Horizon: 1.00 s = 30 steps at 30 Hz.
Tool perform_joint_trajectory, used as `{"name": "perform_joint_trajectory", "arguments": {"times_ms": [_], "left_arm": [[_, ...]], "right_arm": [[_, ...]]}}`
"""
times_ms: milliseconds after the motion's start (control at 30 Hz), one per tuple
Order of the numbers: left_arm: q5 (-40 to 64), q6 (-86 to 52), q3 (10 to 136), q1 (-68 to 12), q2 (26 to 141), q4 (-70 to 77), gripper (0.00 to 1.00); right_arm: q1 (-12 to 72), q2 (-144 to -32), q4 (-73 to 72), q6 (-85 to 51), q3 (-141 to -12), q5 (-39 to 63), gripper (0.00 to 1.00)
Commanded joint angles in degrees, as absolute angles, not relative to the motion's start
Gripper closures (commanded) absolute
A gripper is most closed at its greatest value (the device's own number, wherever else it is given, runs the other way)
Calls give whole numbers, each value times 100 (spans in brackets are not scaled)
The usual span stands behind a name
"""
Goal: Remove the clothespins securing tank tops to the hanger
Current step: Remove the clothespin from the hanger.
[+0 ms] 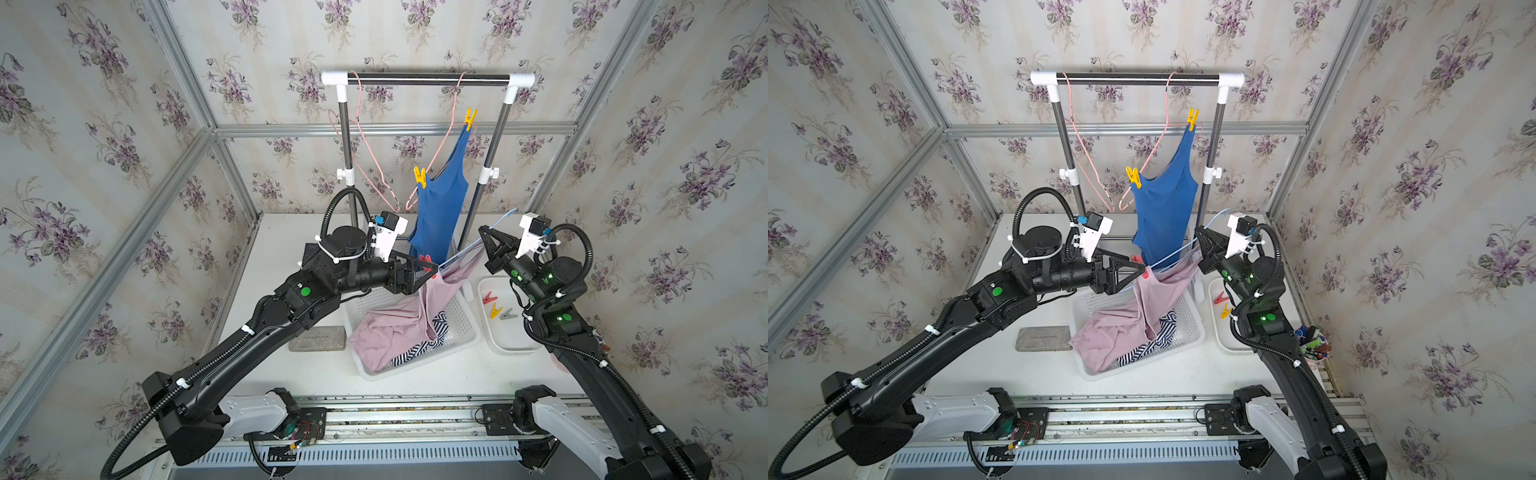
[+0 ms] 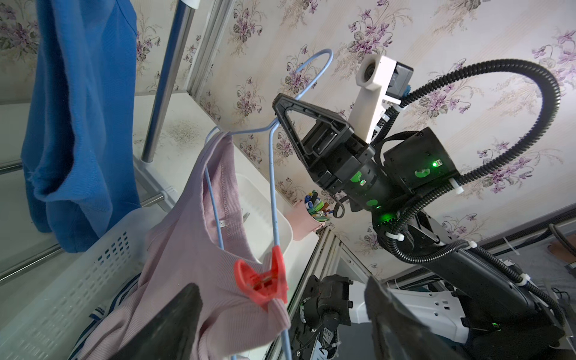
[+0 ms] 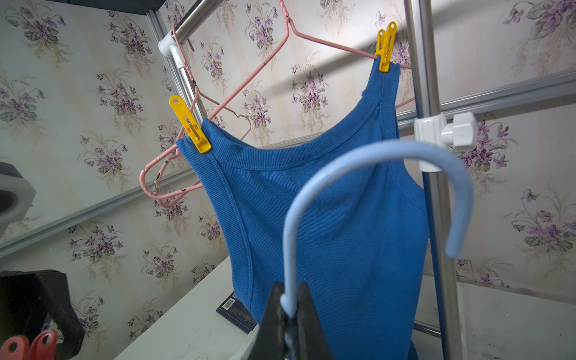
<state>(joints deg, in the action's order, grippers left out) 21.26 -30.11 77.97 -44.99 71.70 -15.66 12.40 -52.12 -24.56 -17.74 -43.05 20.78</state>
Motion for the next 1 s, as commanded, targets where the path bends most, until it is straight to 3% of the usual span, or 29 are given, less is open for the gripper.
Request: {"name": "perform_joint_trajectory", "arguments": {"times_ms": [0,233,367,600,867,967], "left_arm": [[2207,-3164,7904,-4515,7296,-1402,22],[2186,-3181,8007,-4587,7549,-1371,32],[1990,-3162,8014,-4614,7585,-1364,44],[1748,-3086,8080,-4666,7720,-1363,77],[1562,-2935,8064,-4750,7798,-1362,100],[1354,-2803,8043,-4789,7708,-1362,100]], "right_arm": [[1237,-5258,-2762,-1662,-4321,1992,100],[1244,-5353,-2760,-1609,-4340,1904,100],[1237,-5384,-2742,-1591,-4342,1904,100],[1231,-5403,-2725,-1586,-4340,1887,100],[1241,-5448,-2639,-1608,-4341,1927,100],[1245,-5491,-2567,-1608,-4322,1934,100]]}}
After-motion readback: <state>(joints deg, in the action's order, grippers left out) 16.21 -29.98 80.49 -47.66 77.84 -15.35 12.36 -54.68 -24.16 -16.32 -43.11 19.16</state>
